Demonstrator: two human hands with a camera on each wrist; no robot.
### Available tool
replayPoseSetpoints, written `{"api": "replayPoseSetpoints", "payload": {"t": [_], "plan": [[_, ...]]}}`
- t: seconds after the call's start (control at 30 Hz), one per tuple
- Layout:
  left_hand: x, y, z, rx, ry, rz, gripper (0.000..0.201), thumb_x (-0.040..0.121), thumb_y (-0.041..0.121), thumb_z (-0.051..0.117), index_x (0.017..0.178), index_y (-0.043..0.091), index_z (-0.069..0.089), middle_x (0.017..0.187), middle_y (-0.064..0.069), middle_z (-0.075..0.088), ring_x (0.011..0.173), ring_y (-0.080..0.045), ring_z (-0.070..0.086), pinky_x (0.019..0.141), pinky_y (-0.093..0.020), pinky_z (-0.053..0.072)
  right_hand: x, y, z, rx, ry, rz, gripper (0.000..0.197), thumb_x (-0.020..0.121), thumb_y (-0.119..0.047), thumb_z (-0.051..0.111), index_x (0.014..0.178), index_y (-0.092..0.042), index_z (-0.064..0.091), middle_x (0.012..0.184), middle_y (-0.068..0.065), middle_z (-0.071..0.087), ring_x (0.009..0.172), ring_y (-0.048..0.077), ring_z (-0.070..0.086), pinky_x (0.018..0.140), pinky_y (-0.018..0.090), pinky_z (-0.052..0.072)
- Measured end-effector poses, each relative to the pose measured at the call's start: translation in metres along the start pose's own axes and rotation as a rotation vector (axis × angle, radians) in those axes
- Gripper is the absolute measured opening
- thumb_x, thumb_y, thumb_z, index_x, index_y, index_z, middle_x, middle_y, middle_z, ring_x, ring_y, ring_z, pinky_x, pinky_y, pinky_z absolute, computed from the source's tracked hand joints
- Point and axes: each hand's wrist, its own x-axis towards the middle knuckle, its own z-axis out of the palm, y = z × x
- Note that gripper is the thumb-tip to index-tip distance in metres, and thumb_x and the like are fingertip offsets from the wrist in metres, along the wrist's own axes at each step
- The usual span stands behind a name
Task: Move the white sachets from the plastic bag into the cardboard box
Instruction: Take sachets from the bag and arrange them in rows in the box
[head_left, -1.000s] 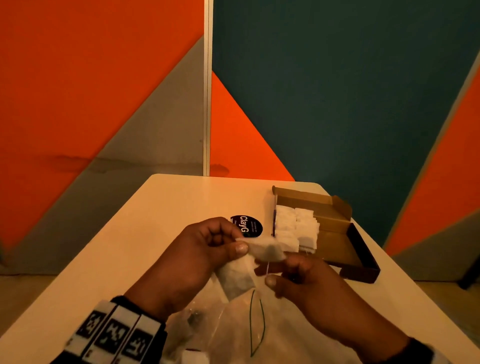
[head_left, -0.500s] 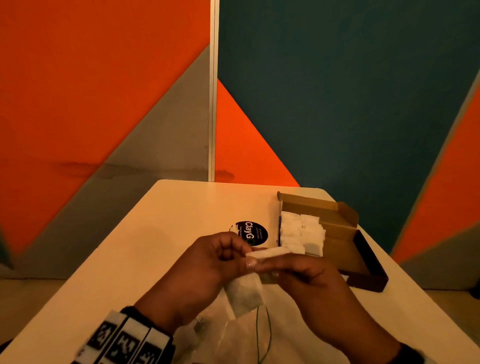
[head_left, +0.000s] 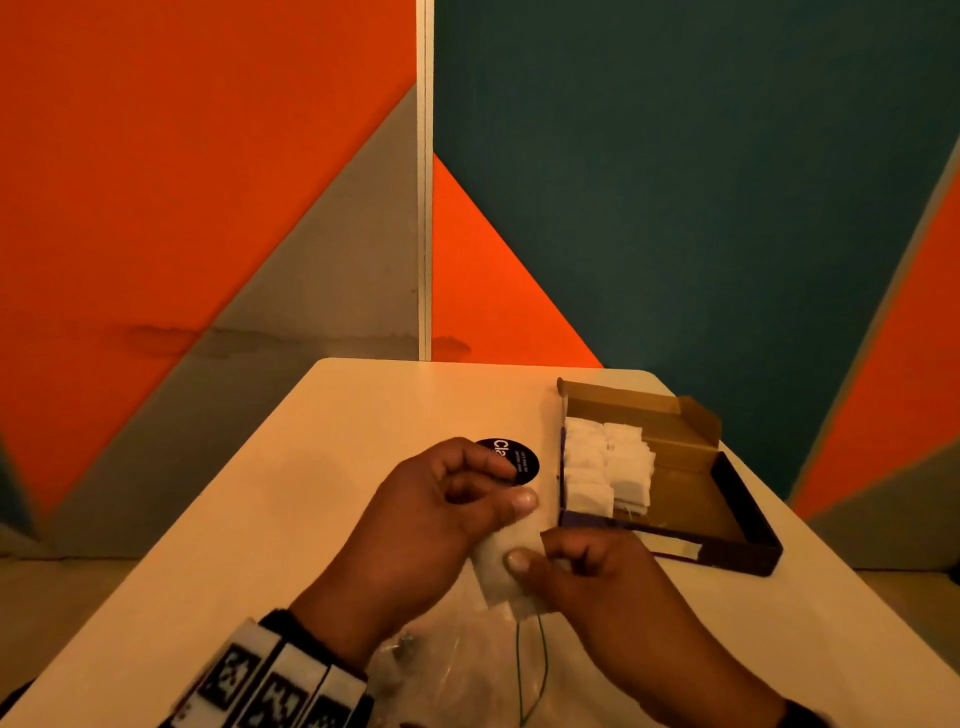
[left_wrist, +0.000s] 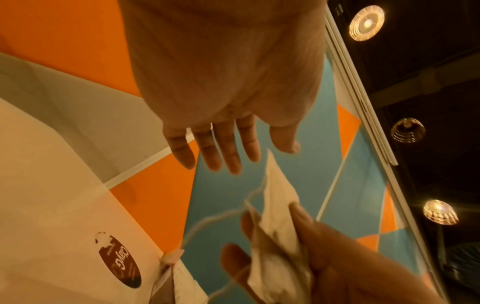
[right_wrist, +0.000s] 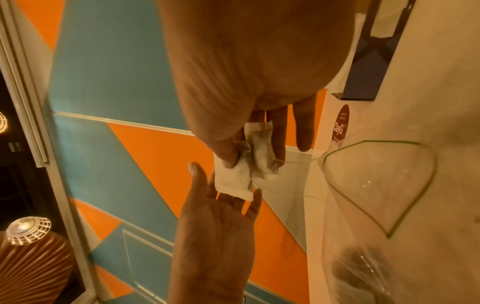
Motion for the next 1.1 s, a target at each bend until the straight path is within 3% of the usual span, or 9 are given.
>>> {"api": "replayPoseSetpoints", "payload": {"t": [0.1,0.23,0.37,0.5,0.63,0.7,0.8,0.93,1.1], "plan": [[-0.002,-0.003,-0.014,0.031,0.180,0.054,0.034,0.074,0.056,0.062,0.091,0.027,0.070,0.092,0.011,0.072,0.080,0.002,0.061,0.076,-0.025,0.047,-0.002,0.003,-0.003,0.163,0.074,0.042,0.015,0.086,-0.029,0.067,0.079,-0.026,0.080,0.083,-0.011,0.077,0.080,0.003,0.071,0.067,0.012,0.052],[-0.023,-0.006,-0.010,0.121,0.254,-0.041,0.044,0.068,0.068,0.056,0.078,0.026,0.063,0.080,-0.001,0.064,0.070,-0.010,0.056,0.068,-0.031,0.043,-0.003,0.008,-0.005,0.178,0.116,0.042,0.015,0.086,-0.029,0.067,0.080,-0.027,0.080,0.082,-0.012,0.076,0.078,0.001,0.070,0.070,0.015,0.053],[-0.037,-0.014,0.017,0.234,0.173,-0.137,0.029,0.075,0.056,0.071,0.078,0.028,0.065,0.072,-0.001,0.068,0.059,-0.009,0.057,0.059,-0.026,0.044,-0.003,0.011,-0.001,0.201,0.106,0.036,0.015,0.086,-0.026,0.066,0.081,-0.024,0.079,0.080,-0.011,0.077,0.077,0.002,0.071,0.058,0.008,0.050],[-0.032,-0.014,0.019,0.122,0.156,-0.138,0.012,0.079,0.032,0.078,0.076,0.026,0.069,0.069,0.000,0.070,0.059,-0.005,0.060,0.067,-0.029,0.050,-0.007,0.010,-0.004,0.086,0.121,0.052,0.012,0.084,-0.033,0.067,0.079,-0.037,0.078,0.081,-0.020,0.074,0.079,-0.007,0.067,0.061,0.009,0.049],[-0.025,0.000,-0.003,0.256,-0.018,-0.106,0.005,0.082,0.024,0.078,0.083,0.024,0.073,0.080,0.007,0.076,0.076,-0.009,0.071,0.084,-0.035,0.056,-0.009,0.004,-0.028,-0.071,0.147,-0.065,0.023,0.085,-0.041,0.065,0.093,-0.062,0.065,0.090,-0.056,0.053,0.087,-0.033,0.047,0.066,0.001,0.037],[-0.023,0.009,-0.010,0.411,-0.133,-0.086,0.007,0.081,0.032,0.078,0.084,0.028,0.073,0.080,0.017,0.074,0.074,-0.005,0.069,0.079,-0.030,0.056,-0.010,-0.004,-0.034,-0.164,0.047,-0.099,0.026,0.077,-0.055,0.061,0.098,-0.070,0.059,0.090,-0.064,0.044,0.090,-0.038,0.040,0.070,0.000,0.034],[-0.020,0.018,-0.010,0.679,-0.239,-0.043,0.012,0.080,0.045,0.075,0.084,0.035,0.071,0.072,0.025,0.065,0.064,0.001,0.058,0.061,-0.019,0.047,-0.010,-0.009,-0.028,-0.335,-0.079,-0.140,0.031,0.075,-0.060,0.065,0.105,-0.067,0.060,0.103,-0.057,0.050,0.103,-0.031,0.043,0.085,0.005,0.034],[-0.016,0.018,-0.007,0.883,-0.306,0.012,0.020,0.084,0.052,0.067,0.094,0.035,0.069,0.089,0.011,0.069,0.080,-0.005,0.061,0.078,-0.033,0.054,-0.005,-0.007,-0.018,-0.474,-0.014,-0.103,0.010,0.082,-0.050,0.066,0.085,-0.060,0.066,0.088,-0.046,0.060,0.093,-0.017,0.055,0.090,0.009,0.040],[-0.013,0.009,-0.017,0.873,-0.270,0.039,0.017,0.089,0.049,0.064,0.097,0.037,0.072,0.097,0.020,0.061,0.088,-0.001,0.056,0.081,-0.022,0.048,-0.005,-0.010,-0.025,-0.646,-0.088,-0.057,0.020,0.086,-0.052,0.062,0.104,-0.048,0.070,0.102,-0.029,0.068,0.093,-0.005,0.060,0.087,0.013,0.046]]}}
